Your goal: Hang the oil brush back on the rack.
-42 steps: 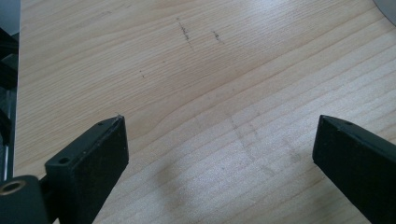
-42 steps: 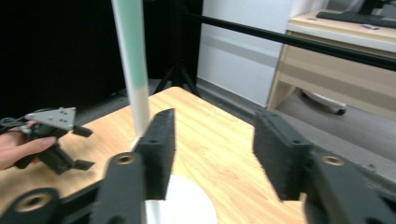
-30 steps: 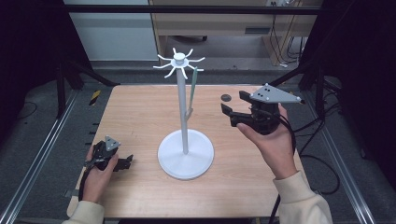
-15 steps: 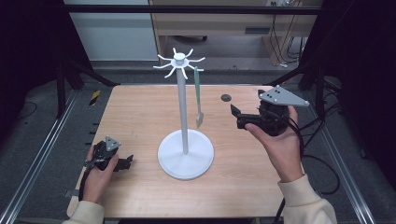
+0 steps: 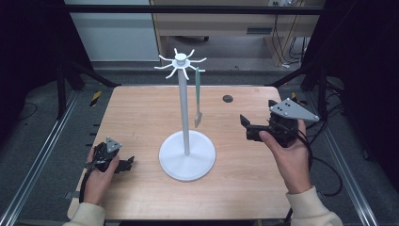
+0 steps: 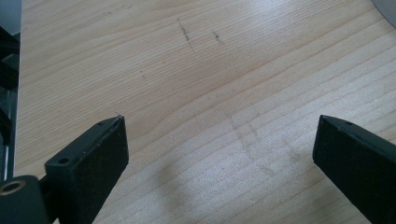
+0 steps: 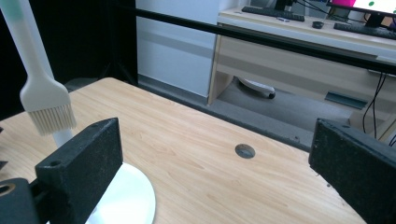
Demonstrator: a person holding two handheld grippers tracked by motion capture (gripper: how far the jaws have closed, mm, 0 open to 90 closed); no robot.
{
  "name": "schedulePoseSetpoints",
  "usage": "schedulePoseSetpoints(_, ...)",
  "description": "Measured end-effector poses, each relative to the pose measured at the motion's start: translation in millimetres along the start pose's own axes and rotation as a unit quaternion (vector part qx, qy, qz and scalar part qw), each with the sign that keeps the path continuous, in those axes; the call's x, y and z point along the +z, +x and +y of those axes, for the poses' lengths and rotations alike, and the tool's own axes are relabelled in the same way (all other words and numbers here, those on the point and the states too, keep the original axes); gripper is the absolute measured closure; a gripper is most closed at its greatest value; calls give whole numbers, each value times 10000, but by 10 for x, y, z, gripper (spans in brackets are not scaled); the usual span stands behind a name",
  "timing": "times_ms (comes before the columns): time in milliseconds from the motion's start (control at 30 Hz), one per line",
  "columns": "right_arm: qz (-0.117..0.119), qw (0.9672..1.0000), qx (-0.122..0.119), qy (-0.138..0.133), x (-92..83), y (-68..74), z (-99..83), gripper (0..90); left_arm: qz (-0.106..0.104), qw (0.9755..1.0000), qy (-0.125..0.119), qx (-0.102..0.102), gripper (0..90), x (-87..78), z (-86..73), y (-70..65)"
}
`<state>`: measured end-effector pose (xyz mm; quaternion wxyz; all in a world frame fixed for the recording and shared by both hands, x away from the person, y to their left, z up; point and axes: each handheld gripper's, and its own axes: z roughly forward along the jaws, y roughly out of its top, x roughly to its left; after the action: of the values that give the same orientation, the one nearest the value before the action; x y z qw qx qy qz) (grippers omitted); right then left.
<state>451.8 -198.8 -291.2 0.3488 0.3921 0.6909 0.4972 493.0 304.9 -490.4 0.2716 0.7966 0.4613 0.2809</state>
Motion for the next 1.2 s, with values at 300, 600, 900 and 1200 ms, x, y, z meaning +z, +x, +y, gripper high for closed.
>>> schedulePoseSetpoints(300, -66, 9998, 57, 176, -25, -23, -294, 38, 0, 10000, 2, -4, 30, 1, -1, -1)
schedulePoseSetpoints(600, -123, 9990, 144, 396, 20, -18, -638, 58, 23, 10000, -34, -3, 29, -10, 2, 8)
schedulePoseSetpoints(900, -168, 9983, 276, 489, 124, -18, -939, 93, 13, 10000, -70, -18, 29, -12, 4, 6)
schedulePoseSetpoints(1200, -191, 9958, 313, 835, 256, -7, -1165, 98, 1, 10000, -70, -12, 30, -12, 4, 4)
